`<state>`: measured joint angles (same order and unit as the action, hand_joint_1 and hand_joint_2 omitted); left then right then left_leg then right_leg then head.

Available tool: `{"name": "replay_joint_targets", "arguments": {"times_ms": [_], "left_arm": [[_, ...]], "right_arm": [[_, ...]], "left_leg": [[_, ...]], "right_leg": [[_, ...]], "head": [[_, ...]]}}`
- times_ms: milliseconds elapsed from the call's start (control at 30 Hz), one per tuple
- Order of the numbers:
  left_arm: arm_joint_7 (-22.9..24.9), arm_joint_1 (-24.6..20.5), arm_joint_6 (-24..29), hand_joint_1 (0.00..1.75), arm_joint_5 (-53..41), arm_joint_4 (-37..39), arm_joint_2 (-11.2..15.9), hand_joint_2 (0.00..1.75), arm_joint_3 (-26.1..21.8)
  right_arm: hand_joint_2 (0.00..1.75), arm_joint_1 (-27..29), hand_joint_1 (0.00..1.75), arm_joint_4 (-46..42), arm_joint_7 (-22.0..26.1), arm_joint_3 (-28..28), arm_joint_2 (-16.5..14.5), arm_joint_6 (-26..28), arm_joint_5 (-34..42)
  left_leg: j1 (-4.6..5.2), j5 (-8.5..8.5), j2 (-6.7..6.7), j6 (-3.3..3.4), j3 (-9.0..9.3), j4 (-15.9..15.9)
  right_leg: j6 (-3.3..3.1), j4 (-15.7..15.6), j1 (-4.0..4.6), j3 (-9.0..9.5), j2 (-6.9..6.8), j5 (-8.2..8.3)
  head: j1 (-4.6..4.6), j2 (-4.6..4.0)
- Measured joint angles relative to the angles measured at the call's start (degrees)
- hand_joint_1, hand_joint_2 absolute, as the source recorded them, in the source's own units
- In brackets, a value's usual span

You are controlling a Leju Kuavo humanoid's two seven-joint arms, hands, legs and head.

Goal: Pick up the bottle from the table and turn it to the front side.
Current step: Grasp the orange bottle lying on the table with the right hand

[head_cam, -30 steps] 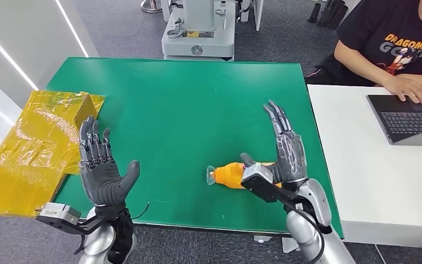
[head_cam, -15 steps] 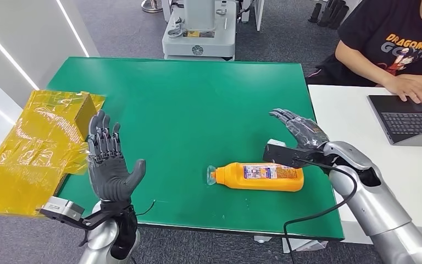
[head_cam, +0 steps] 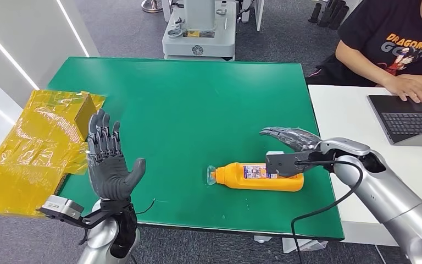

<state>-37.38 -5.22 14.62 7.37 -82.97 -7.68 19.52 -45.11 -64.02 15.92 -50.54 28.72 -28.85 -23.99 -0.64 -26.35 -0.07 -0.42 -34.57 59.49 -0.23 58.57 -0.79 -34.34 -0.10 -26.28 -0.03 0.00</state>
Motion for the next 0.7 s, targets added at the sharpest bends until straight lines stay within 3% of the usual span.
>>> {"name": "replay_joint_targets", "arguments": {"times_ms": [700], "left_arm": [[0.0,0.1,0.5,0.00,0.0,0.0,0.4,1.75,0.0]], "right_arm": [[1.75,-0.7,0.00,8.8,-0.9,-11.9,0.6,5.2,-2.4]], "left_leg": [[0.00,0.00,-0.03,0.00,-0.01,0.0]], "right_leg": [[0.00,0.0,0.00,0.00,-0.02,0.00]], "head": [[0.00,0.00]]}}
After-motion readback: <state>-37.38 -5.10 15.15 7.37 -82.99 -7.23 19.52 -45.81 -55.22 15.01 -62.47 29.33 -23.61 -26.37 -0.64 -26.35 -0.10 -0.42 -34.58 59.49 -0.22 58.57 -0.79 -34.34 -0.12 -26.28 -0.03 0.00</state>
